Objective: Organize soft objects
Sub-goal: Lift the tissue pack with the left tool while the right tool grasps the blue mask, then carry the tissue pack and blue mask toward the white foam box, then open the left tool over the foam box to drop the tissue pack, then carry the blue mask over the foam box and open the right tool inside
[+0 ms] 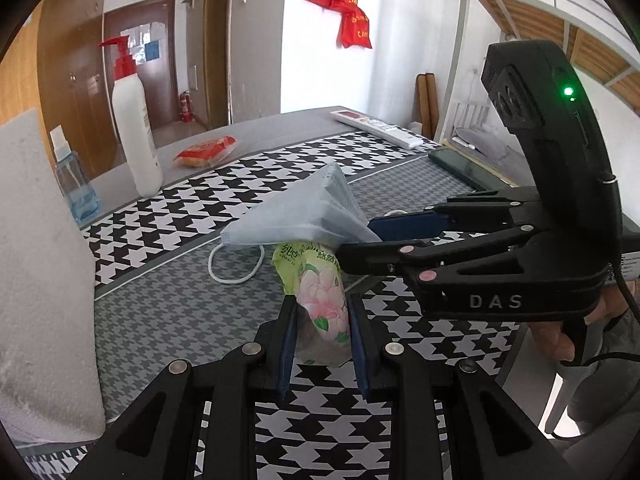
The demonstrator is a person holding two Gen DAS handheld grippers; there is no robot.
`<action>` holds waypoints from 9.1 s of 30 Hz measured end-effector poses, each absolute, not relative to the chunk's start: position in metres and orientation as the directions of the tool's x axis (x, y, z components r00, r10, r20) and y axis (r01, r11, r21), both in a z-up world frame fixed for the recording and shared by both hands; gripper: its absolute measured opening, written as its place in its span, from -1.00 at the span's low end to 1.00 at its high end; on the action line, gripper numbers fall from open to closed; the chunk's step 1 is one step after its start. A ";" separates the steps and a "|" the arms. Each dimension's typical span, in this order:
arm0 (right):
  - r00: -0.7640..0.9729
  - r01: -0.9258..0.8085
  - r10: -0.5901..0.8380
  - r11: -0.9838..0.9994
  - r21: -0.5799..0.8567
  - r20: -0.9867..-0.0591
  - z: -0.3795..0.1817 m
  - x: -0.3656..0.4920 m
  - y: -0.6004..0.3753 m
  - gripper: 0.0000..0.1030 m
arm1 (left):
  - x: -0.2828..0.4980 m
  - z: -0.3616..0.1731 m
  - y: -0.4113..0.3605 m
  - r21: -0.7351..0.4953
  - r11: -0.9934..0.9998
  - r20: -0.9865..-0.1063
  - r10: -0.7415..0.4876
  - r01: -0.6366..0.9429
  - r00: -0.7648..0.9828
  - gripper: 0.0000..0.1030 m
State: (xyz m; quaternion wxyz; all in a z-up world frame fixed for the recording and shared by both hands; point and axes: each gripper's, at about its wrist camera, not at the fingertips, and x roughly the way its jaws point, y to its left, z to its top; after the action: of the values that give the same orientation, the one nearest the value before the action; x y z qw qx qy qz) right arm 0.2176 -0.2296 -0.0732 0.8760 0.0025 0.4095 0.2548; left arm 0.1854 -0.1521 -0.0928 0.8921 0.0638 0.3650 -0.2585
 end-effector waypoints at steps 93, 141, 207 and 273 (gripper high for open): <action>0.828 -0.297 0.334 0.942 0.153 -0.450 0.042 0.114 -0.221 -0.83 | 0.123 -0.010 -0.075 -0.002 0.968 -0.413 -0.231 0.252 0.881 -0.50; 0.778 -0.453 0.441 0.887 0.087 -0.447 0.060 0.124 -0.133 -0.83 | 0.158 0.023 0.023 -0.006 0.999 -0.451 0.032 -0.039 0.892 -0.50; 0.803 -0.433 0.424 0.898 0.078 -0.418 0.073 0.123 -0.121 -0.83 | 0.092 0.031 0.053 -0.049 0.997 -0.345 0.034 -0.054 0.938 0.98; 0.630 -0.612 0.551 0.786 0.087 -0.547 0.069 0.188 0.012 0.44 | 0.053 -0.007 0.101 -0.071 0.971 -0.400 0.183 -0.230 0.898 0.98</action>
State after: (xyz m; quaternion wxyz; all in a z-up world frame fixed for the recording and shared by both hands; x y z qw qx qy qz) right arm 0.1875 0.0118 0.0694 0.9013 -0.0535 0.2845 0.3224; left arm 0.0526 0.1015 -0.0072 0.9724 -0.0582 0.1993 0.1062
